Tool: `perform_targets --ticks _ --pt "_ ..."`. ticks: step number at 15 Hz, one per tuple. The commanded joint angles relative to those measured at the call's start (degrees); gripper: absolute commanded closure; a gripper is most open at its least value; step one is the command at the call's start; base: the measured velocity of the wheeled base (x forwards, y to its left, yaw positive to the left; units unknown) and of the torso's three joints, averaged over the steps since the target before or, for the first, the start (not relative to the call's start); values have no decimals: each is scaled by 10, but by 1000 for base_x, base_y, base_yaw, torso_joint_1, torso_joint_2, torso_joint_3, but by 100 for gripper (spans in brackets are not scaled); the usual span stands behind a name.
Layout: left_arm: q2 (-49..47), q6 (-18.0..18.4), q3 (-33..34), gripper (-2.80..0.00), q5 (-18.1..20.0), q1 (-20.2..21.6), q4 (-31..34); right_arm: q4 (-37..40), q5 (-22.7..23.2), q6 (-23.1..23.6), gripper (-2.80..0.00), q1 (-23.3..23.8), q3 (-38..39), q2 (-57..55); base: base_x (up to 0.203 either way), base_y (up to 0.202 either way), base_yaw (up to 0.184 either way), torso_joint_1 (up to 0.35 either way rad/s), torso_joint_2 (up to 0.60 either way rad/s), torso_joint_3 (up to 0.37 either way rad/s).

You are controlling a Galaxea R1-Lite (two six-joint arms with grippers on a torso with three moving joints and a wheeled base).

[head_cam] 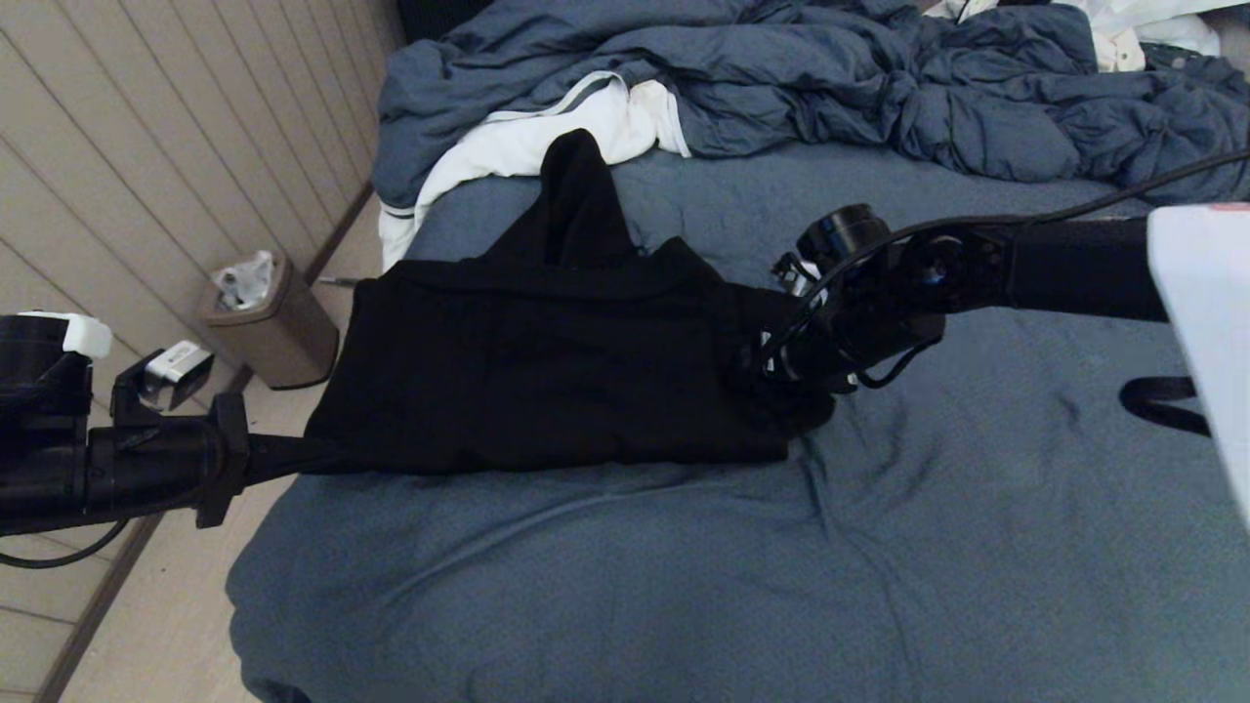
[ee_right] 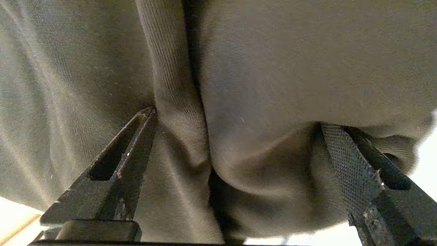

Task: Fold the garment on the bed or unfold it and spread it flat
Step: Fold the black sweatshirt

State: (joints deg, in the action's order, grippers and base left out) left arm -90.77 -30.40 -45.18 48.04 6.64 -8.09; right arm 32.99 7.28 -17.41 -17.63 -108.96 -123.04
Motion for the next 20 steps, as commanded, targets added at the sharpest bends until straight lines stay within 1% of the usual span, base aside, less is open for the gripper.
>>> perform_targets --ticks 1,4,8,12,17,20 --pt "-1 -3 0 0 3 0 -1 2 1 -1 -280 -8 -9 -22 0 0 0 0 0 0" --pt "-2 -2 0 0 2 0 -1 1 1 -2 -280 -11 -29 -43 0 0 0 0 0 0" --pt "-5 -2 -1 0 2 0 -1 4 -2 -1 -280 -7 -29 -44 0 0 0 0 0 0" --pt "-8 -2 -2 0 2 0 -1 10 -3 18 -280 -9 -30 -44 0 0 0 0 0 0" --pt "-9 -2 -2 0 2 0 -1 10 -3 15 -280 -3 -30 -34 0 0 0 0 0 0" --pt "-9 -2 -2 0 2 0 -1 20 -3 15 -280 0 -29 5 0 0 0 0 0 0"
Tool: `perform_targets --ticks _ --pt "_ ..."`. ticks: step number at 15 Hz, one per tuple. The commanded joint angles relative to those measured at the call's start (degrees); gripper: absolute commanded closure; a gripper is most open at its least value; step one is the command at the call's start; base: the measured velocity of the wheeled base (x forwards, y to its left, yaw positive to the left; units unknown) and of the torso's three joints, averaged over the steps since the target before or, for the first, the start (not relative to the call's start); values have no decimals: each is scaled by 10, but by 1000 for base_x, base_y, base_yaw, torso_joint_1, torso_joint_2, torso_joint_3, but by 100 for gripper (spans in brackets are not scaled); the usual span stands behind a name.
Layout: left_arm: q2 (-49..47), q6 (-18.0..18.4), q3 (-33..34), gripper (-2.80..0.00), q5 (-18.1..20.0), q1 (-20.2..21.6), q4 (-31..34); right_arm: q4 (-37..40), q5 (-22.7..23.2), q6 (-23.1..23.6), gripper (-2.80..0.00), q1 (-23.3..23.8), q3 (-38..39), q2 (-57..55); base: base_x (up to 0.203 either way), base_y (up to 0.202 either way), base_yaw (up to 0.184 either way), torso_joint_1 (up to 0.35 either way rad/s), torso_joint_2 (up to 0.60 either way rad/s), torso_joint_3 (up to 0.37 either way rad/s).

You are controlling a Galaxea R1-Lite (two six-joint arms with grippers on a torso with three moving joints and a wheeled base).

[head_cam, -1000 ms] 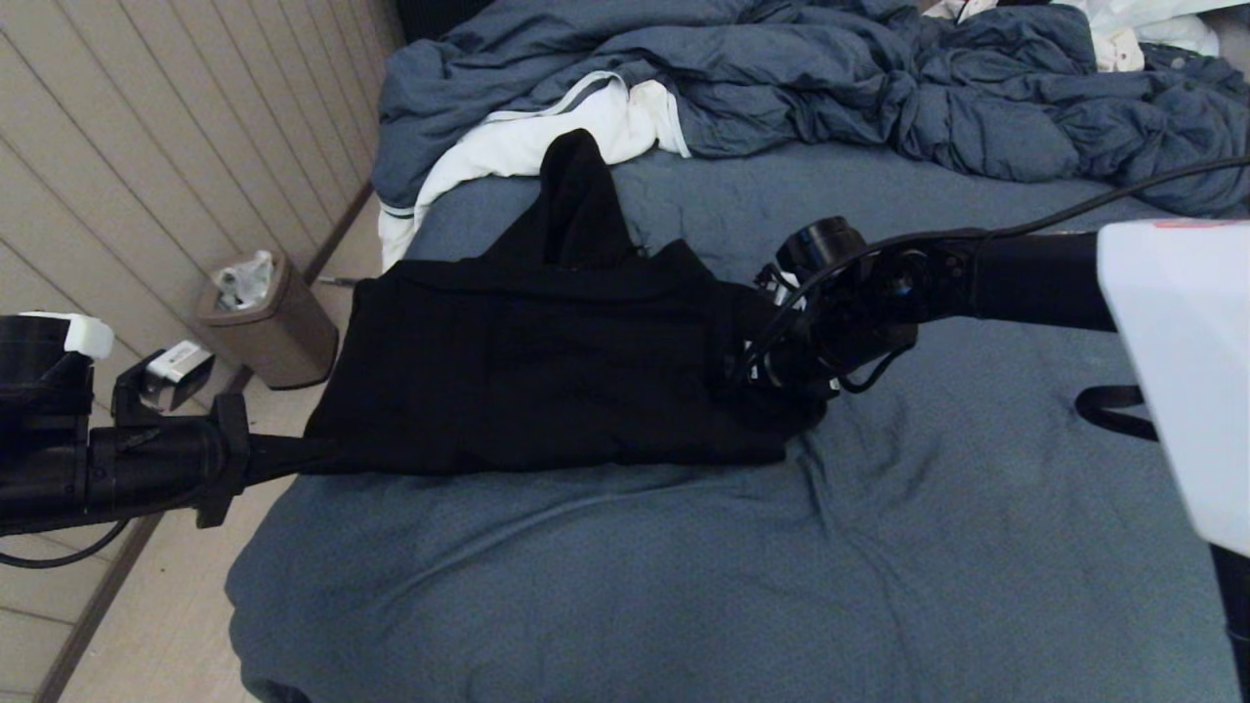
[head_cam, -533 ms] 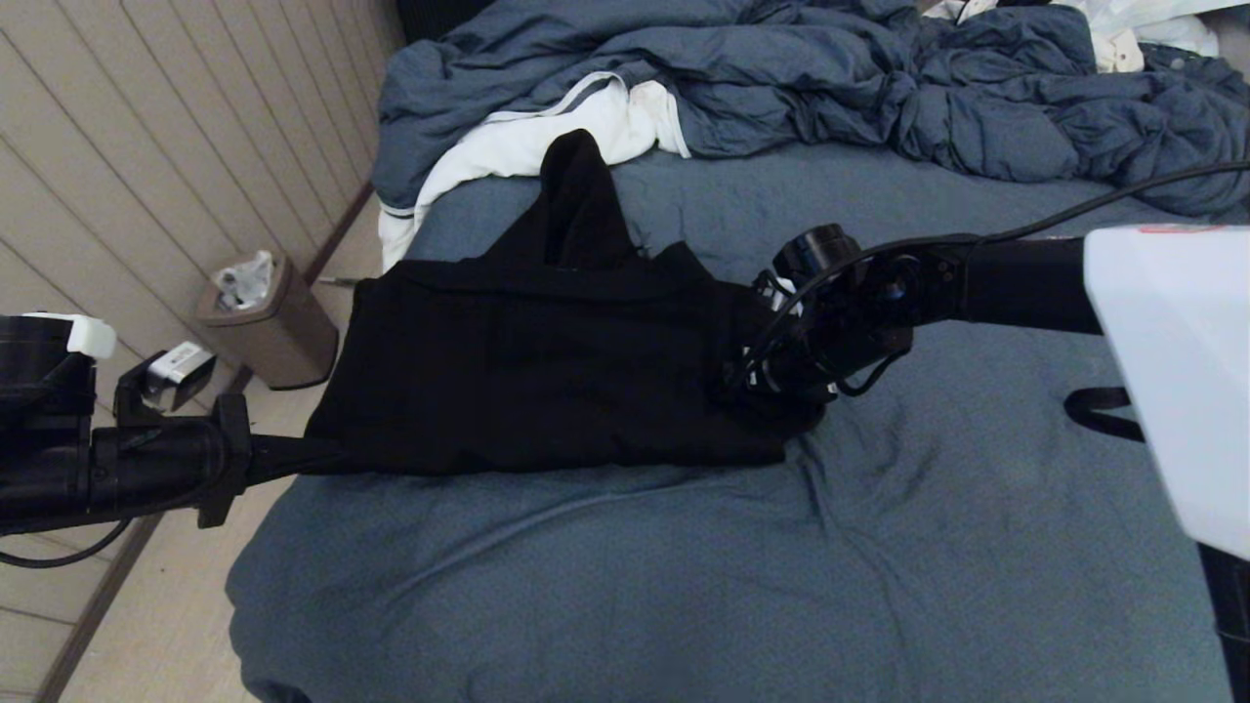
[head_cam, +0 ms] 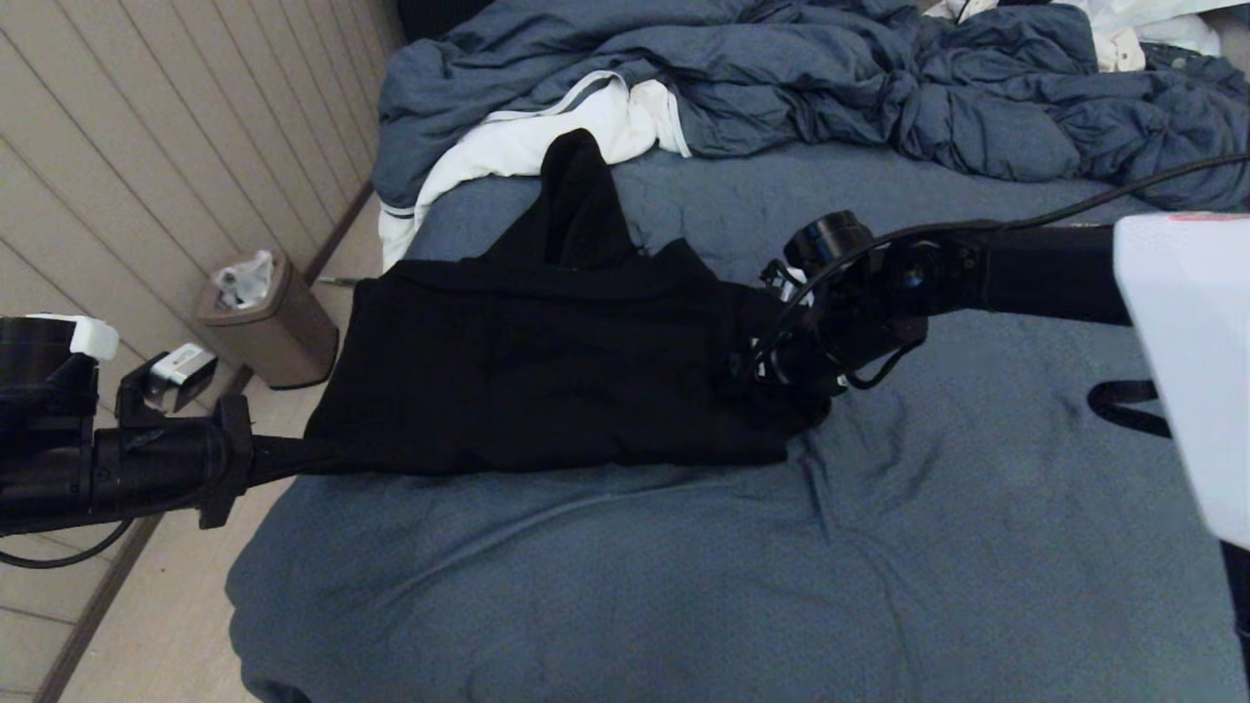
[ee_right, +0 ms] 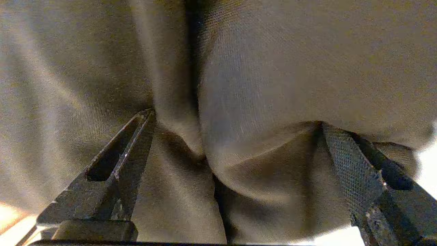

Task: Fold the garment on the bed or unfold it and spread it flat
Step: Fold the black sweatshirt

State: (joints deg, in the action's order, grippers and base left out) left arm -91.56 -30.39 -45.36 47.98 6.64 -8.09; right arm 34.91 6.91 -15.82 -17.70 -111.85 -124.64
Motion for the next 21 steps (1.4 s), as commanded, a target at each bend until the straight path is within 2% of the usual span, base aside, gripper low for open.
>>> perform_targets --ticks 1,5,8,14,17,21 --pt "0 -2 0 0 3 0 -1 8 0 -1 -280 2 0 40 0 0 0 0 0 0" --pt "0 -2 1 0 3 1 -1 73 -1 1 -280 18 2 118 0 0 0 0 0 0" --pt "-1 -2 1 0 3 0 -1 84 -1 2 -280 40 12 133 0 0 0 0 0 0" --pt "-1 -2 3 0 4 0 -1 74 6 -1 -280 44 54 75 0 0 0 0 0 0" --pt "-12 -2 4 0 4 0 -15 43 50 -7 -280 44 56 56 0 0 0 0 0 0" --pt "-17 -2 7 0 5 0 -29 40 53 -8 -280 37 54 30 0 0 0 0 0 0"
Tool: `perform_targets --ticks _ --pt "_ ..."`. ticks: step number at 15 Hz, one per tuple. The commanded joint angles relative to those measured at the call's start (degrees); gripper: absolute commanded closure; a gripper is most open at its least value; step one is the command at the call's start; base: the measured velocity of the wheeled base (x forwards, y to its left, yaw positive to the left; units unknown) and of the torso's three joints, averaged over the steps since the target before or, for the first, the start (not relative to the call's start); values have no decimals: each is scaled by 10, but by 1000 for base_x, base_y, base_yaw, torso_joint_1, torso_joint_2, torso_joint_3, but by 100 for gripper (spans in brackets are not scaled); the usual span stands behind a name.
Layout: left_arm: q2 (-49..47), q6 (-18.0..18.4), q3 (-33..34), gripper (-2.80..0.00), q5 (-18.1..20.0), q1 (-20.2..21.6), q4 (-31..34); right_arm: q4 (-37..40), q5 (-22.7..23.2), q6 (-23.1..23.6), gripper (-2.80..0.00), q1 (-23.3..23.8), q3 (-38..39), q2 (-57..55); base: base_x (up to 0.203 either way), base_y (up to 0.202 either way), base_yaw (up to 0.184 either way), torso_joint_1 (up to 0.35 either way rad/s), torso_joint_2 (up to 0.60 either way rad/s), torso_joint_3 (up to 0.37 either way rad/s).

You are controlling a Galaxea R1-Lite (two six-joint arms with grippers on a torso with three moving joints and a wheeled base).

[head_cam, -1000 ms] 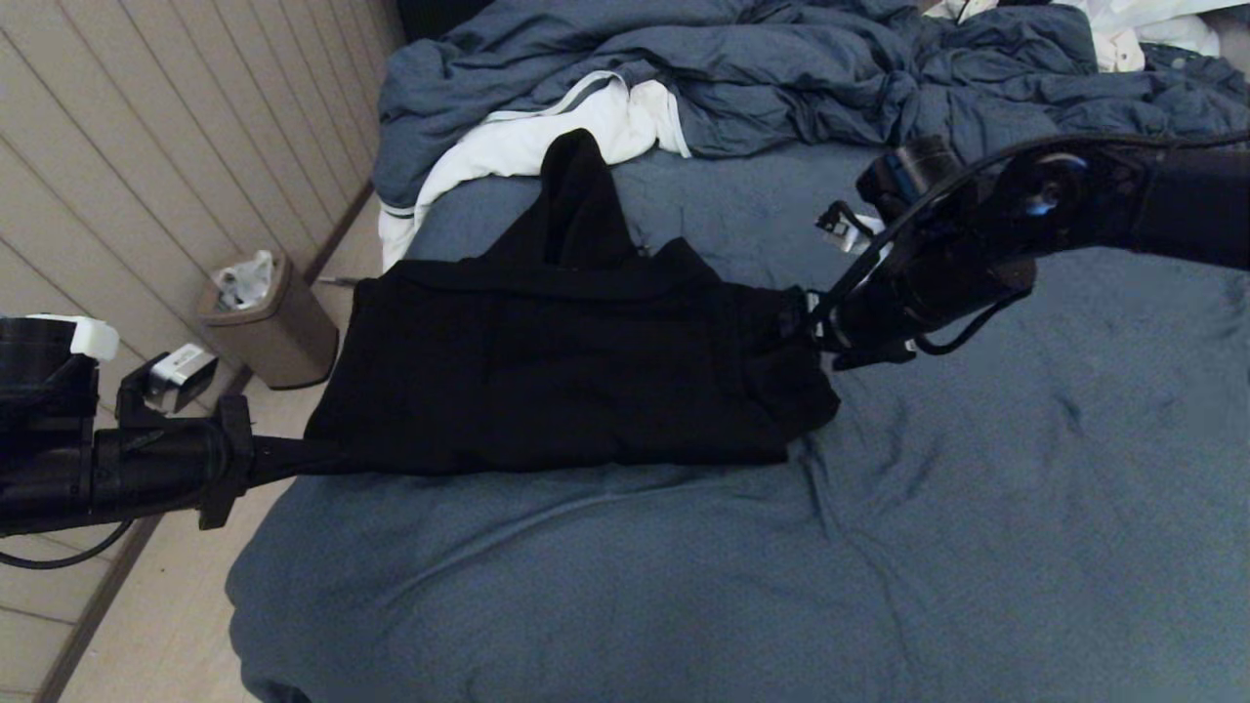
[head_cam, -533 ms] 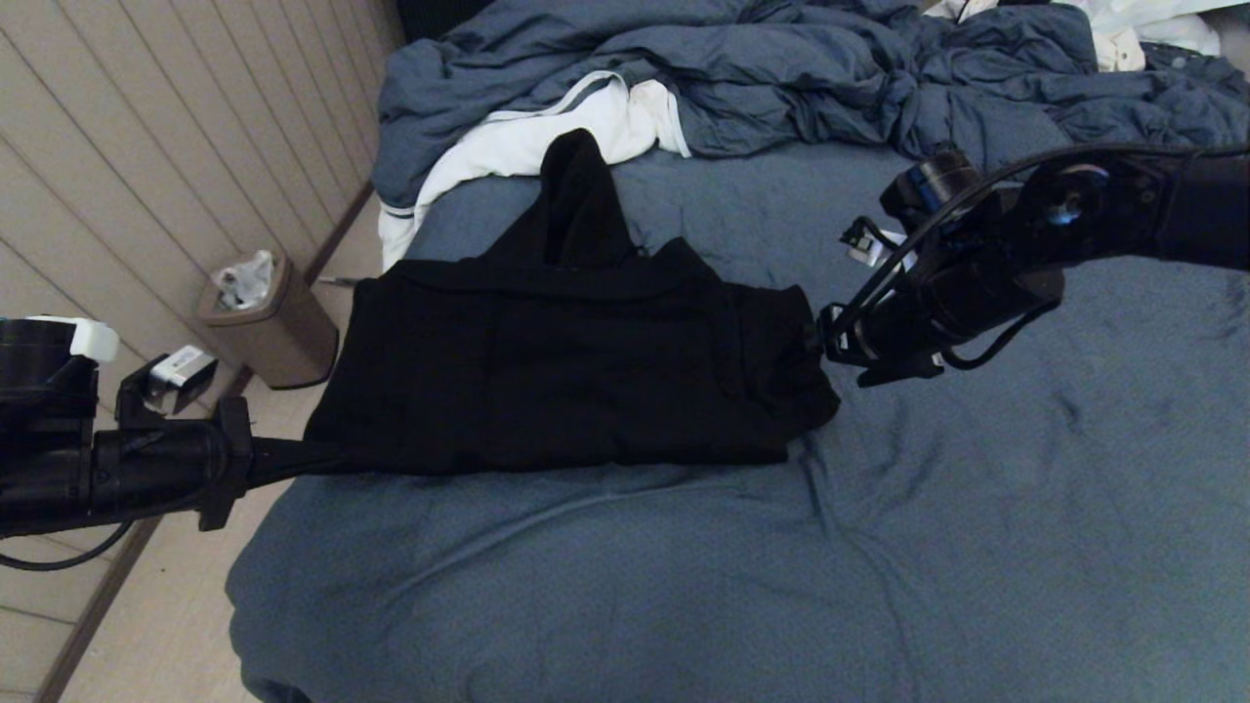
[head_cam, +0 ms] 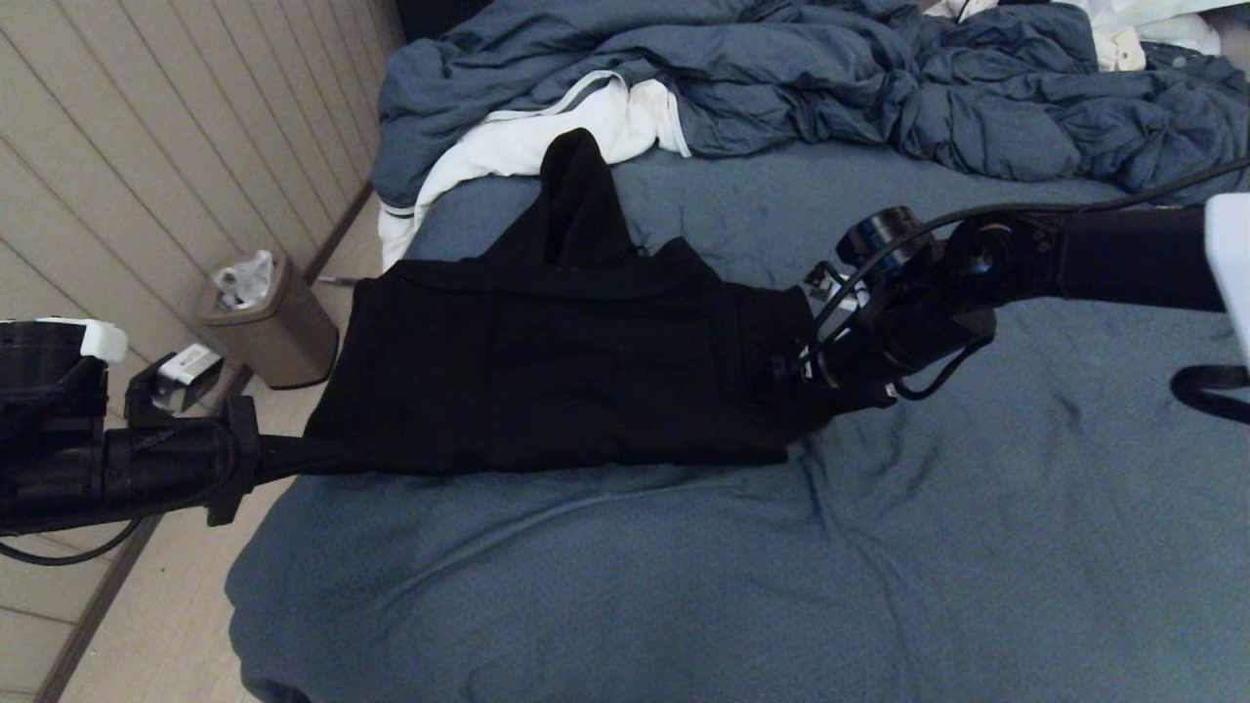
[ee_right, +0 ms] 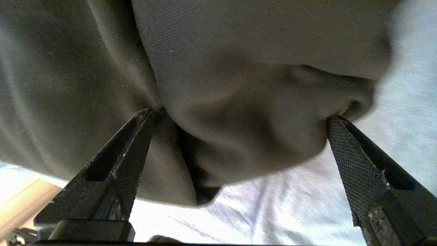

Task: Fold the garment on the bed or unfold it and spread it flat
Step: Fold the black sweatshirt

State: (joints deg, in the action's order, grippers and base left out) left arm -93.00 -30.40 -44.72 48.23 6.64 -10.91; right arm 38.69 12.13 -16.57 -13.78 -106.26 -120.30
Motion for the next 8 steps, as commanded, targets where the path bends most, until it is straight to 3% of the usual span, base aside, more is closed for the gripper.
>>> perform_targets --ticks 1,8 --pt "-2 -2 1 0 3 0 -1 0 2 -1 -280 -9 -4 -23 0 0 0 0 0 0" --pt "8 -2 1 0 3 0 -1 -43 7 -23 -280 -33 -55 -60 0 0 0 0 0 0"
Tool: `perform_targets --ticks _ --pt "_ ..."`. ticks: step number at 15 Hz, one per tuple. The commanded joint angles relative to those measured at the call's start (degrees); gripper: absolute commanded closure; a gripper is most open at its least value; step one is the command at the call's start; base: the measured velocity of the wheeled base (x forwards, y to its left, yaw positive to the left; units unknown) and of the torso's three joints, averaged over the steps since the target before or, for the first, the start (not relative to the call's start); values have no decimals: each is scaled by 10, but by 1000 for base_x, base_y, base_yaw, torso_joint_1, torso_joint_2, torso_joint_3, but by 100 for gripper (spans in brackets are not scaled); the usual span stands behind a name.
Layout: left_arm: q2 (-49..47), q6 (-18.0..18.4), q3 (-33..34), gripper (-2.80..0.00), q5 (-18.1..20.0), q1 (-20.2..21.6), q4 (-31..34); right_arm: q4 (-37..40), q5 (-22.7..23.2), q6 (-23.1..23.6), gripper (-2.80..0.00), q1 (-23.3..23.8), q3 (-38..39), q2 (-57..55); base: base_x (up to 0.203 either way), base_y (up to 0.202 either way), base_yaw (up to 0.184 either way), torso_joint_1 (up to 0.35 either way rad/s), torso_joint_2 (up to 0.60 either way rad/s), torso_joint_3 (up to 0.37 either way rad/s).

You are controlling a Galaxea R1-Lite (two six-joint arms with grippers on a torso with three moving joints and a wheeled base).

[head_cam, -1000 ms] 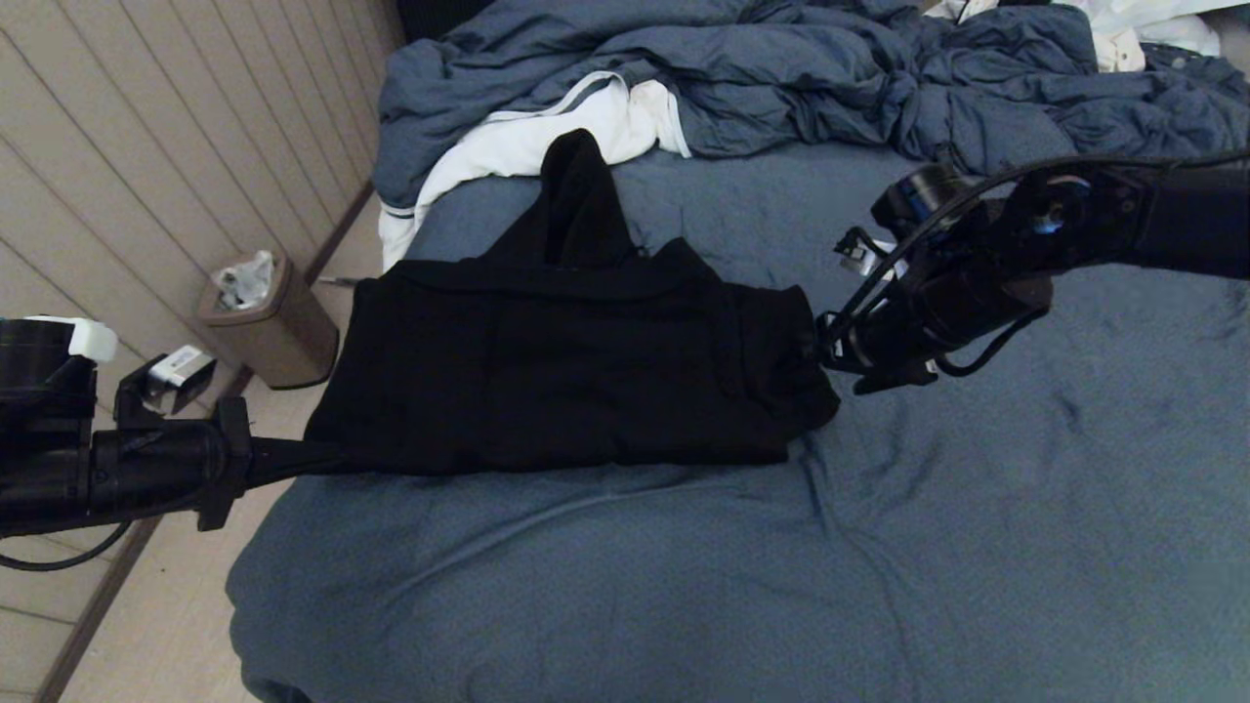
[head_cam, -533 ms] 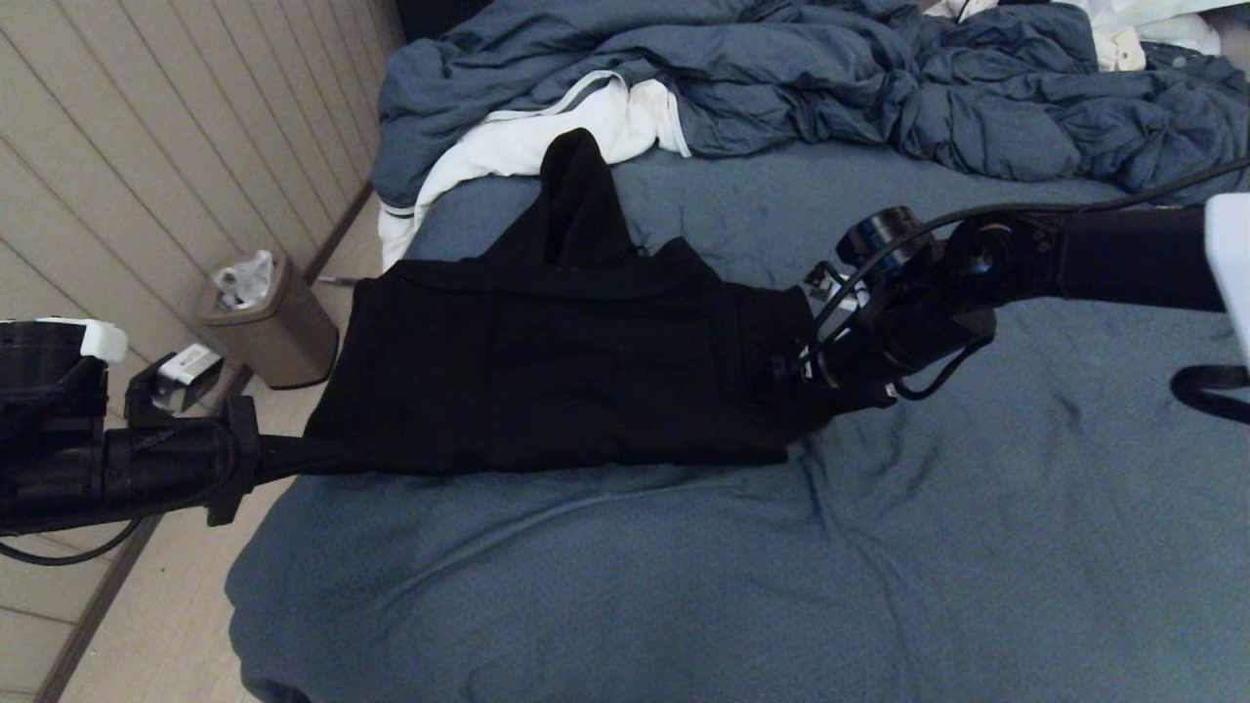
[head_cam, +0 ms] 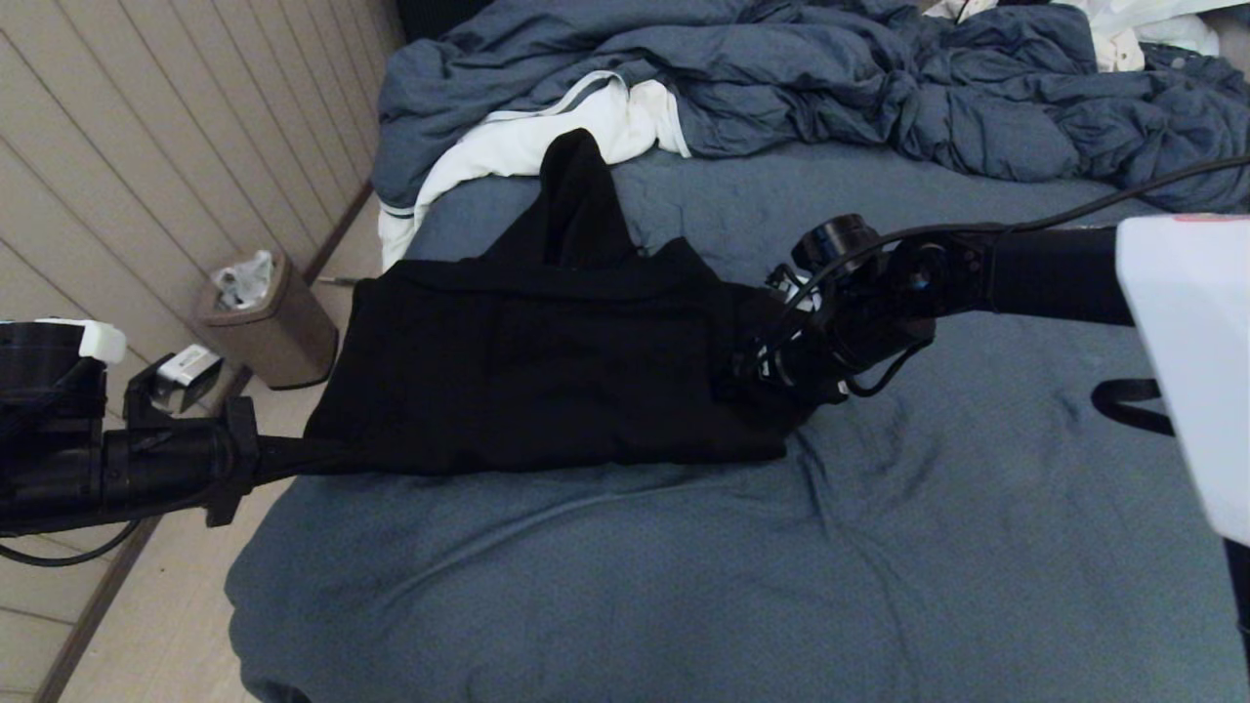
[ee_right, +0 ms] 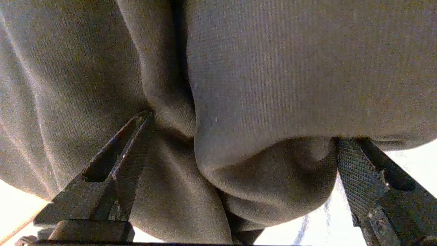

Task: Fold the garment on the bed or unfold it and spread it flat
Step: Fold the black sweatshirt

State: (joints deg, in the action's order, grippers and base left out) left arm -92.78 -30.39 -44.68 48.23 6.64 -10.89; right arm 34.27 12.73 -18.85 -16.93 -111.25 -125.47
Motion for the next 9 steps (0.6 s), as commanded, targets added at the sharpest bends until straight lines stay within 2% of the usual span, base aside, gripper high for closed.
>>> perform_targets --ticks 1,6,7,9 --pt "8 -2 1 0 3 0 -1 -1 1 0 -280 -1 -5 -13 0 0 0 0 0 0" --pt "8 -2 1 0 3 0 -2 -14 2 -4 -280 -1 -6 -20 0 0 0 0 0 0" --pt "8 -1 1 0 3 0 -2 -14 2 -3 0 -1 -6 -19 0 0 0 0 0 0" --pt "9 -2 1 0 2 1 -3 -17 2 -2 0 -1 -6 -16 0 0 0 0 0 0"
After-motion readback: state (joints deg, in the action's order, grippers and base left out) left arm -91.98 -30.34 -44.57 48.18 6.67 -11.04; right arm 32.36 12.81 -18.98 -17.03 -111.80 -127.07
